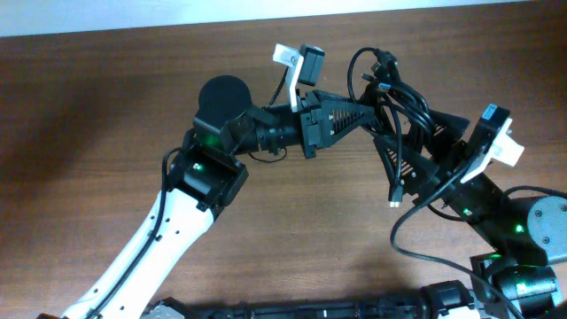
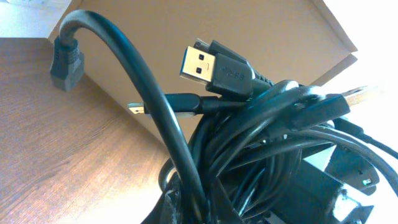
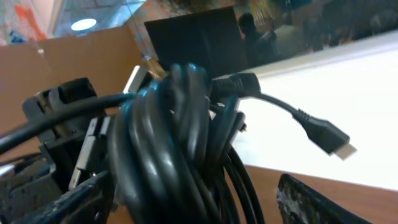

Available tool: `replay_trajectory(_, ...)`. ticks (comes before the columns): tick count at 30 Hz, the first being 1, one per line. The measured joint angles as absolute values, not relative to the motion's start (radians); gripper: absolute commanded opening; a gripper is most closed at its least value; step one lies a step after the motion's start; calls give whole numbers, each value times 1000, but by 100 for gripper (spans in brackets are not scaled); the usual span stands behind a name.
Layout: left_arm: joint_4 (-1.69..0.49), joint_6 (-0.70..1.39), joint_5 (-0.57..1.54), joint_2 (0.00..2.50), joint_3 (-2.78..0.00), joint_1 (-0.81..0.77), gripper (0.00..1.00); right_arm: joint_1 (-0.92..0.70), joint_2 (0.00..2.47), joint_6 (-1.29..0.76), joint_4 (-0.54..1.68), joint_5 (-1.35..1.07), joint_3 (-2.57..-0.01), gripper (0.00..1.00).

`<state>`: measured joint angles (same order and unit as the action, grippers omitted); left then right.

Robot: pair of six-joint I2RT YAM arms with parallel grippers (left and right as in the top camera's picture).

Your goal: Untangle cables

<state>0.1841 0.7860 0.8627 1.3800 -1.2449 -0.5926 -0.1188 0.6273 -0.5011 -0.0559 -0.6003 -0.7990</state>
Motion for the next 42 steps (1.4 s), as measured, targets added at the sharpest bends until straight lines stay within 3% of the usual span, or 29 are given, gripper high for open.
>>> replay_trajectory(5,171,786,865,1380,-1245,-516,0,-118,627,-477,72,-601,-801,99)
replay_trajectory(10,1,863,765,1380,-1246,-430,0,-118,627,-362,181,-599,-801,99)
replay_trajectory(19,-53,1124,716,1380,-1246,-437,0,-118,632,-305,210,-449,-801,99)
replay_trajectory(25,-14,1161,715,1380,-1246,-533,0,-118,684,-304,210,-385,-801,99)
replay_trajectory(42,2,1198,764,1380,-1246,-537,0,-119,695,-276,173,-81,-801,99)
